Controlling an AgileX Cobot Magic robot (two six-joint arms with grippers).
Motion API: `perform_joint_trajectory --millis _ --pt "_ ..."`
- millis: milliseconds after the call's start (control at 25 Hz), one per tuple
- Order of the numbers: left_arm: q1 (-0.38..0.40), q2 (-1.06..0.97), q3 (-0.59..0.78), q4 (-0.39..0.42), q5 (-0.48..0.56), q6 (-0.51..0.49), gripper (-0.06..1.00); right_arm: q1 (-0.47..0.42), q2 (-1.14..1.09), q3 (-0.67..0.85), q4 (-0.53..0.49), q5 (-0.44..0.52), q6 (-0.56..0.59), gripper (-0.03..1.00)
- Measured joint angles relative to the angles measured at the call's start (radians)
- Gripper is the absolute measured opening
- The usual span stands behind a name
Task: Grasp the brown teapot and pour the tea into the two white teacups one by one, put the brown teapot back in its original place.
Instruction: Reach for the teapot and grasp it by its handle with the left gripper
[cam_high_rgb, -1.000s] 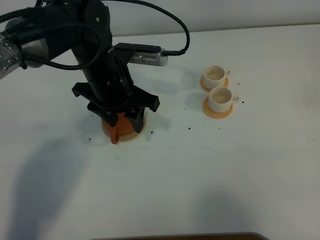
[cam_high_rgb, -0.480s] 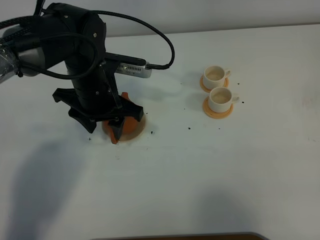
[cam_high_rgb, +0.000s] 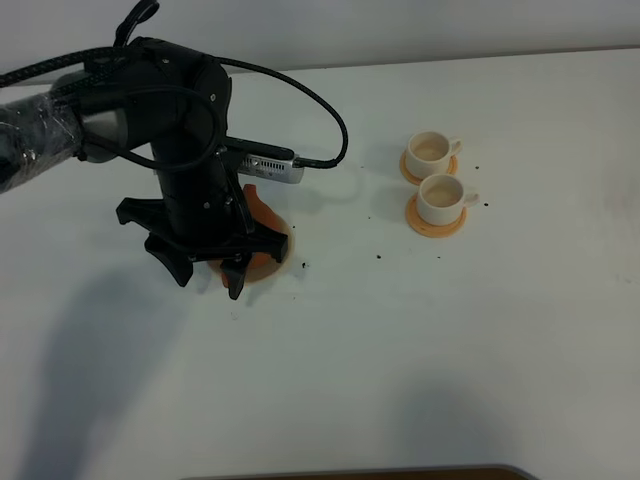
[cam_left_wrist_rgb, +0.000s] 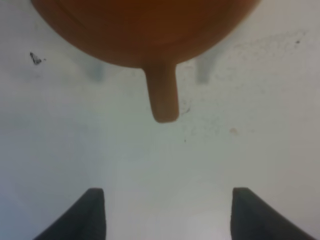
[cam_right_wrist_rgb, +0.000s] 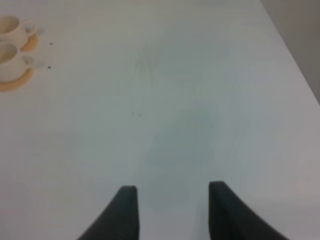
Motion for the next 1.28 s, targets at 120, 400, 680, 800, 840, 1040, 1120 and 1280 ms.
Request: perform_joint_trajectory --millis 120,400,680,800,840,1040,1120,1280 --pt "0.0 0.001 0.0 0.026 -0.016 -0.005 0.57 0.0 0.0 0.0 0.0 0.0 0.0 0.36" --pt "0.003 0.001 0.0 0.049 -0.088 -0.033 0.57 0.0 0.0 0.0 0.0 0.0 0.0 0.36" --pt "0.008 0.031 0.0 0.046 -0.11 -0.064 0.57 0.0 0.0 0.0 0.0 0.0 0.0 0.36" --pt "0.008 0.037 0.0 0.045 -0.119 -0.075 0.57 0.0 0.0 0.0 0.0 0.0 0.0 0.36" --pt "0.009 0.037 0.0 0.044 -0.124 -0.082 0.57 0.0 0.0 0.0 0.0 0.0 0.0 0.36" --pt "0.01 0.037 0.0 0.043 -0.148 -0.108 0.57 0.0 0.0 0.0 0.0 0.0 0.0 0.36" --pt "0.01 0.037 0.0 0.043 -0.162 -0.118 0.57 0.0 0.0 0.0 0.0 0.0 0.0 0.36" --pt "0.01 0.037 0.0 0.043 -0.181 -0.126 0.57 0.0 0.0 0.0 0.0 0.0 0.0 0.36"
